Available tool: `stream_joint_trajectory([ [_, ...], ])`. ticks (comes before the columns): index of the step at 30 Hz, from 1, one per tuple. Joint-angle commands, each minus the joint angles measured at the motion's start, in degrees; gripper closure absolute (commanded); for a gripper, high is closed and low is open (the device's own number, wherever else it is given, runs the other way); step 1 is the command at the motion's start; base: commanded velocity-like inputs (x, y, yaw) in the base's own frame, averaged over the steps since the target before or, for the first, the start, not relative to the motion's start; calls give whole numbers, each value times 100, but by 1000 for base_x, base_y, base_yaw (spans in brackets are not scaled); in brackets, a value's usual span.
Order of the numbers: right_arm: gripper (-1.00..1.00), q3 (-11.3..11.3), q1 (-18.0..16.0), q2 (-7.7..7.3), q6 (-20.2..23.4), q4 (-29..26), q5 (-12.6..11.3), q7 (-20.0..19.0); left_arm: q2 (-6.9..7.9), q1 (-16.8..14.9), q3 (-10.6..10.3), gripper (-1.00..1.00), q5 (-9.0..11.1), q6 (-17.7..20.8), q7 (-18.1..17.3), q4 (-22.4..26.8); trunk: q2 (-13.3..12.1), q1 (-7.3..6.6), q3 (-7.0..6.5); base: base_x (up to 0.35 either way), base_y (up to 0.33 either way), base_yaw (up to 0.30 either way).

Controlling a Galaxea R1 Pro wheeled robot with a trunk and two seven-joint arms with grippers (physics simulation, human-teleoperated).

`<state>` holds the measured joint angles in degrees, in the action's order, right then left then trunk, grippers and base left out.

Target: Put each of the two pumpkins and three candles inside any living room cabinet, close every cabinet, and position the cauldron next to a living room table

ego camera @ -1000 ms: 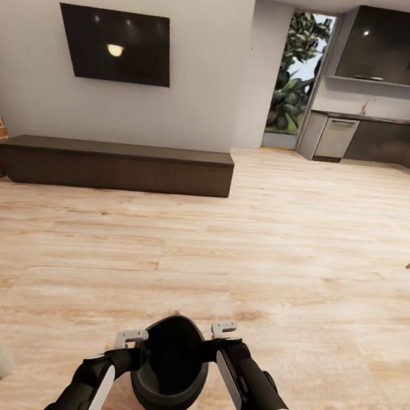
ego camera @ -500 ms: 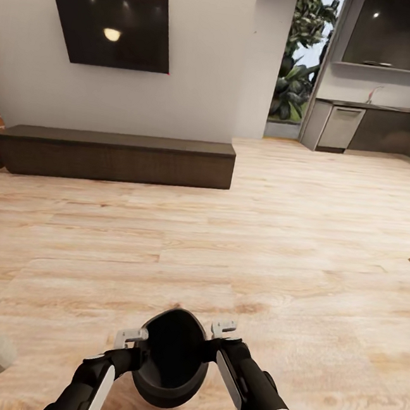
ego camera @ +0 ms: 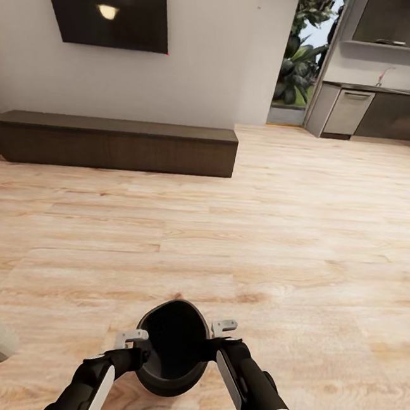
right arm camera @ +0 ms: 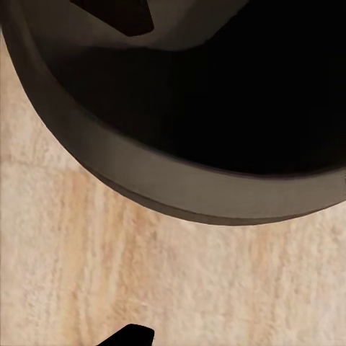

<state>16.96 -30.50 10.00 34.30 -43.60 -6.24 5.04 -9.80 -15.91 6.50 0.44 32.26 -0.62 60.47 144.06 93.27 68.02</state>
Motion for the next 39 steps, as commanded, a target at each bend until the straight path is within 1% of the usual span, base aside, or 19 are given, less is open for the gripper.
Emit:
stream_joint_trajectory([
  [1, -100, 0, 0, 0, -4, 0, 0, 2, -1, 0, 0, -100, 0, 0, 0, 0, 0, 0, 1, 0, 0, 0],
  [5, -100, 0, 0, 0, -10, 1, 0, 5, -3, 0, 0, -100, 0, 0, 0, 0, 0, 0, 1, 0, 0, 0],
  [15, -100, 0, 0, 0, -20, 1, 0, 5, 2, 0, 0, -100, 0, 0, 0, 0, 14, 25, 222, 0, 0, 0],
  [20, -100, 0, 0, 0, -27, 1, 0, 6, -2, 0, 0, -100, 0, 0, 0, 0, 14, 25, 222, 0, 0, 0],
  [26, -100, 0, 0, 0, -37, 1, 0, 6, 0, 0, 0, -100, 0, 0, 0, 0, 22, 41, 355, 0, 0, 0],
  [38, -100, 0, 0, 0, -42, 1, 5, 6, -1, 0, 0, -100, 0, 0, 0, 0, 22, 41, 355, 0, 0, 0],
  [39, 100, 0, 0, 0, -41, 1, 4, 6, 0, 0, 0, -100, 0, 0, 0, 0, 22, 41, 355, 0, 0, 0],
])
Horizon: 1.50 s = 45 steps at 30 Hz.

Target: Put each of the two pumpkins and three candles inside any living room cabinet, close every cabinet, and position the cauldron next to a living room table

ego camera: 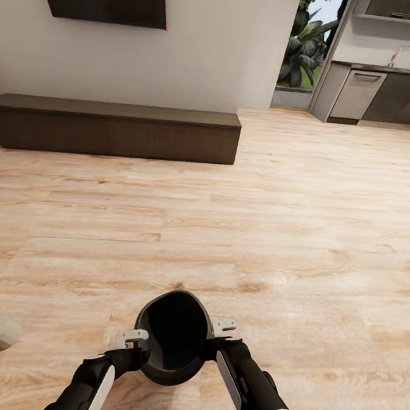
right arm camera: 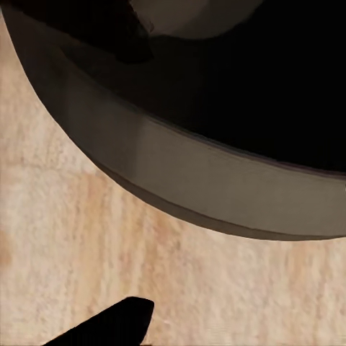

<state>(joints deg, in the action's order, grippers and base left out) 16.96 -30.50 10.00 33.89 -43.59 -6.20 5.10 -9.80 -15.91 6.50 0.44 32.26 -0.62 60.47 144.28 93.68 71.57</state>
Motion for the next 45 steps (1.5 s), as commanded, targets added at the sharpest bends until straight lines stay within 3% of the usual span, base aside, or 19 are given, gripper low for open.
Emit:
stream_joint_trajectory([
  [1, 100, 0, 0, 0, 1, 0, -1, 0, 0, 0, 0, -100, 0, 0, 0, 0, 0, 0, 0, 0, 0, 0],
  [7, 100, 0, 2, 0, 3, 0, -4, 0, 0, 0, 0, -100, 0, 0, 0, 0, 0, 0, 0, 0, 0, 0],
  [8, 100, 0, 1, 0, 4, 0, -4, 0, 0, 0, 0, 100, 0, 0, 0, 0, 0, 0, 0, 0, 0, 0],
  [28, 100, 4, 0, 0, -5, 0, 5, -1, 4, 0, 0, 100, 0, 5, 7, 0, 0, 0, 0, 0, 0, 0],
  [45, 100, 5, 3, 0, 4, -9, -12, -13, 4, 0, 0, 100, 0, 9, 9, 0, -23, -44, -377, 0, 0, 0],
])
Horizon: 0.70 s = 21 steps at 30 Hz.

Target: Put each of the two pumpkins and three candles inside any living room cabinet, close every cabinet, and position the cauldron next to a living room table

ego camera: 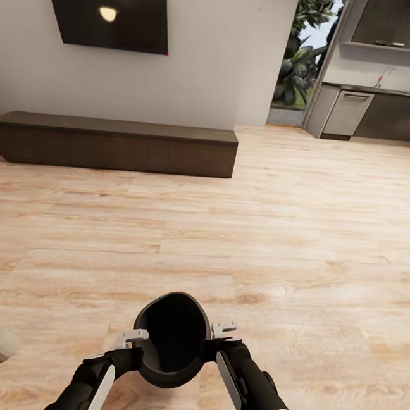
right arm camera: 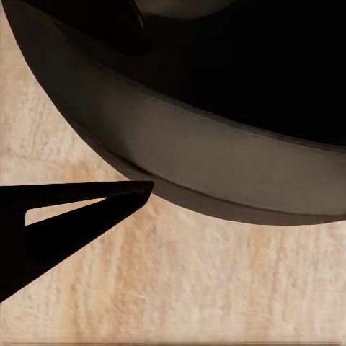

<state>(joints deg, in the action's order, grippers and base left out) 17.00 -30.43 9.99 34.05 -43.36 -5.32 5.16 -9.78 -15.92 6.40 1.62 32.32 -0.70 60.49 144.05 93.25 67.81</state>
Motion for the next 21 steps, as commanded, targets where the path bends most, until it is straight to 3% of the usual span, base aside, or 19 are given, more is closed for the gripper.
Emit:
stream_joint_trajectory([
  [1, 100, 0, -5, 1, -12, -32, -101, -21, 2, 1, 10, 100, -118, 2, 17, -2, -1, -3, -23, 0, 0, 0],
  [21, 100, 5, 2, 1, -228, -50, -100, -15, 3, 1, 10, 100, -118, 2, 17, -2, -28, -54, -466, 0, 0, 0],
])
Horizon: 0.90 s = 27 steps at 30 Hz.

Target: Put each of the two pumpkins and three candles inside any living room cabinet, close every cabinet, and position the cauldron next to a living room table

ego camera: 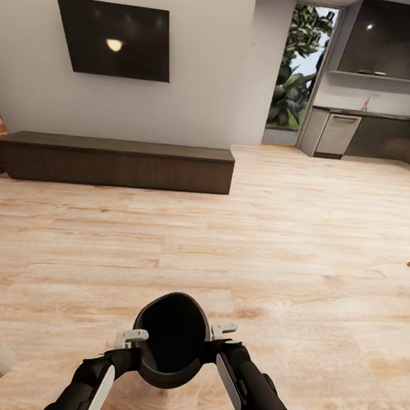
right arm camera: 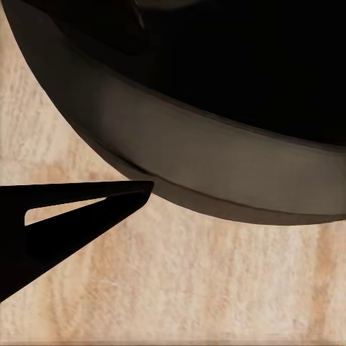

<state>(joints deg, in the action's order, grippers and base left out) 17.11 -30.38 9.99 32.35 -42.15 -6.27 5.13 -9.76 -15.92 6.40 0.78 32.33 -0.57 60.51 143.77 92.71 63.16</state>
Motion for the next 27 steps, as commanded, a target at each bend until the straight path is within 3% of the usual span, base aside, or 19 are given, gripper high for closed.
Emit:
stream_joint_trajectory([
  [1, 100, -6, -3, 1, -59, -171, -5, -12, 1, 1, 11, 100, -34, 1, 4, -5, -1, -3, -23, 0, 0, 0],
  [27, 100, -6, -7, 1, -54, -171, -5, -12, 1, 1, 11, 100, -34, 1, -4, -12, -36, -70, -599, 0, 0, 0],
])
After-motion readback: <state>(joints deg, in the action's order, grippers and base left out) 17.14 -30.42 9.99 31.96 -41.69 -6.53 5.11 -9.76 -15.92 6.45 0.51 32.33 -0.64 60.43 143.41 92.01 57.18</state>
